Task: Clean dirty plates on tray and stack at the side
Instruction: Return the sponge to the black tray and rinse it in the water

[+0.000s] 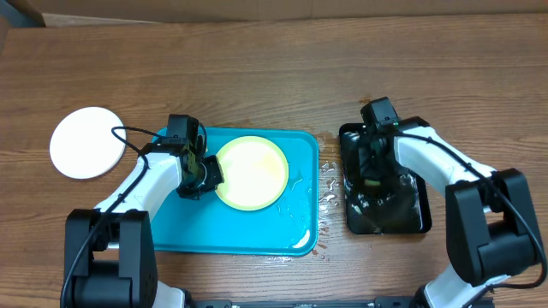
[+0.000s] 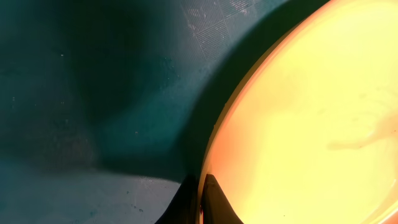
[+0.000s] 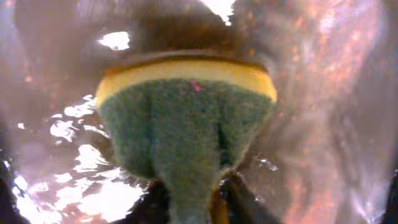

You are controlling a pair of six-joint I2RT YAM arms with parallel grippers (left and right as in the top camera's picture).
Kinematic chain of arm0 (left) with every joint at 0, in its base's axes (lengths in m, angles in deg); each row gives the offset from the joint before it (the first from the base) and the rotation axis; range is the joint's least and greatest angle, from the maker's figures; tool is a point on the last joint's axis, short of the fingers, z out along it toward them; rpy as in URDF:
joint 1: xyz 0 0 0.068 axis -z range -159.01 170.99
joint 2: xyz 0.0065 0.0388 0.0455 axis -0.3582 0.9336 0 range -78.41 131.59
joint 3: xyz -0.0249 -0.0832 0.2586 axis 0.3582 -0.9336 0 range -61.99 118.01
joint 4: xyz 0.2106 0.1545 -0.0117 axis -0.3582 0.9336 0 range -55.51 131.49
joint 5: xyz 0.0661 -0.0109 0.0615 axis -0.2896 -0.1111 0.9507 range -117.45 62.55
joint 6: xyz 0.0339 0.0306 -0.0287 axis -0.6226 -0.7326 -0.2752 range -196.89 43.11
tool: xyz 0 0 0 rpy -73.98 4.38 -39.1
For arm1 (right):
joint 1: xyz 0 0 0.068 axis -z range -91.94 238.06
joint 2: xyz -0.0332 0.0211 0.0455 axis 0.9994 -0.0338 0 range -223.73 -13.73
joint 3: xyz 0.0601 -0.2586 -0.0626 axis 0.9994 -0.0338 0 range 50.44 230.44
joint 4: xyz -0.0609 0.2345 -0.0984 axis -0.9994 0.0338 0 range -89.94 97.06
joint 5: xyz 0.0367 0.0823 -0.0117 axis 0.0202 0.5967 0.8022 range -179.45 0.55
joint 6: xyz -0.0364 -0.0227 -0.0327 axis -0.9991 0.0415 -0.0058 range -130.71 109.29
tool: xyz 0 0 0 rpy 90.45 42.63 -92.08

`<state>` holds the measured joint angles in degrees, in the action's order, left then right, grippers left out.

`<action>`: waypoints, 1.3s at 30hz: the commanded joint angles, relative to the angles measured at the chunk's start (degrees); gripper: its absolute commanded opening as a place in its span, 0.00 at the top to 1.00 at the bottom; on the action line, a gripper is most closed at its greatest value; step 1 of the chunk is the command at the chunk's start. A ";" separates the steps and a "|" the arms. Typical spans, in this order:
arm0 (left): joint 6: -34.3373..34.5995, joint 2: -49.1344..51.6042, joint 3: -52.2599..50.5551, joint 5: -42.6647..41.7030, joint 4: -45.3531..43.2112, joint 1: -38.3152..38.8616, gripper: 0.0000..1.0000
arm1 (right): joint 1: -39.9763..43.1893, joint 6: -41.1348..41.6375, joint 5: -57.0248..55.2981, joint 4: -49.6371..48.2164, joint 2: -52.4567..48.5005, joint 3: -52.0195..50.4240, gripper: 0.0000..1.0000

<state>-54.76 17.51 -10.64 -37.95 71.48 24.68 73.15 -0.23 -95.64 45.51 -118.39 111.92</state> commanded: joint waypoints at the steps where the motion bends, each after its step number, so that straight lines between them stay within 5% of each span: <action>1: -0.94 0.72 -0.63 0.39 0.07 0.15 0.96 | -0.04 0.22 0.20 0.55 -1.40 -1.16 0.53; 11: -0.96 0.72 -0.63 0.44 0.15 0.15 0.96 | -0.04 0.22 0.24 11.98 -1.40 13.35 0.40; 15: -0.96 0.72 -0.63 0.44 0.22 0.15 0.96 | -0.07 0.22 0.94 11.61 -1.42 12.87 0.33; 26: -0.96 0.72 -0.63 0.59 0.20 0.15 0.96 | -0.04 0.24 1.49 -1.36 -1.53 1.40 0.34; 28: -0.96 0.72 -0.63 0.59 0.20 0.15 0.96 | -0.04 0.24 -0.22 -6.62 -1.53 -1.84 0.47; 30: -0.96 0.72 -0.63 0.61 0.20 0.15 0.96 | -0.04 0.26 -1.36 -11.10 -1.53 -4.52 0.91; 33: -1.16 0.72 -0.63 0.63 0.24 0.15 0.96 | 0.00 0.26 -1.46 -13.55 -1.53 -5.86 0.96; 34: -1.29 0.72 -0.63 0.63 0.24 0.15 0.96 | 0.00 0.26 -1.49 -12.87 -1.49 -5.42 0.84; 35: -1.40 0.72 -0.63 0.63 0.24 0.15 0.96 | 0.00 0.24 -1.49 -11.52 -1.31 -4.55 0.51; 39: -1.38 0.72 -0.63 0.61 0.20 0.15 0.96 | 0.15 0.22 -1.51 -3.10 -1.22 1.27 0.30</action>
<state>-54.79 17.51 -10.64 -37.93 71.50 24.68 73.37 0.08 -96.54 39.21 -118.04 111.17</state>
